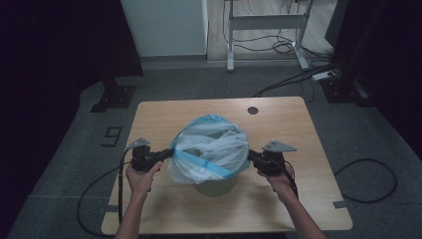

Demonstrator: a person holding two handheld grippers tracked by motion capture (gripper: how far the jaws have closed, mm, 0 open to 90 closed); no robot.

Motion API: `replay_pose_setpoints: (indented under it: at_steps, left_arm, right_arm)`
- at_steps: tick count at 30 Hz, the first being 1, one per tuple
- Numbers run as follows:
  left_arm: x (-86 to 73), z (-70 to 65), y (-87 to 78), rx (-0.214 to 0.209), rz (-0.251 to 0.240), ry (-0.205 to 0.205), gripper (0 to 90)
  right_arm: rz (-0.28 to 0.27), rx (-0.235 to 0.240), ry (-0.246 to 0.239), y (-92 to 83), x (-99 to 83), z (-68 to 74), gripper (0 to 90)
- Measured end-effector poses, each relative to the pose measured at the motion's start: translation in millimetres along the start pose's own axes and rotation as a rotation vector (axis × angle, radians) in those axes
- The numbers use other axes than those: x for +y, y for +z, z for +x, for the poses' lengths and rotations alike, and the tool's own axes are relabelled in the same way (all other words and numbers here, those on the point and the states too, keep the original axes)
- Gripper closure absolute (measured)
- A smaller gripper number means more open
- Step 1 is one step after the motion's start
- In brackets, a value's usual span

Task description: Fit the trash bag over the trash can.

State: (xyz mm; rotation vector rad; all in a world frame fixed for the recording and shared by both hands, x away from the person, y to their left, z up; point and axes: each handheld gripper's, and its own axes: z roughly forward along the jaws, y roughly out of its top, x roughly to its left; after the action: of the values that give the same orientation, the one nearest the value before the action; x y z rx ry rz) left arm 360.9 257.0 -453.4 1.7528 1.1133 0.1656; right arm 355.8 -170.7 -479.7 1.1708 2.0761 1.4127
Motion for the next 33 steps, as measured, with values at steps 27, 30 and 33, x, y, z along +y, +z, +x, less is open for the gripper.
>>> replay_pose_setpoints:
  at_steps: [27, 30, 33]
  left_arm:
    - [-0.7, -5.2, -24.6, 0.003, -0.080, 0.054, 82.1]
    - [-0.9, -4.9, -27.1, 0.002, -0.087, 0.054, 82.0]
    - [-1.1, -4.8, -29.7, -0.001, -0.094, 0.056, 82.0]
  right_arm:
    - [-0.176, 0.295, -0.161, -74.5, 47.5, 83.2, 45.2]
    - [-0.132, 0.342, -0.173, -58.5, 52.9, 93.8, 44.2]
    - [-0.100, 0.373, -0.153, -45.0, 54.1, 97.8, 44.9]
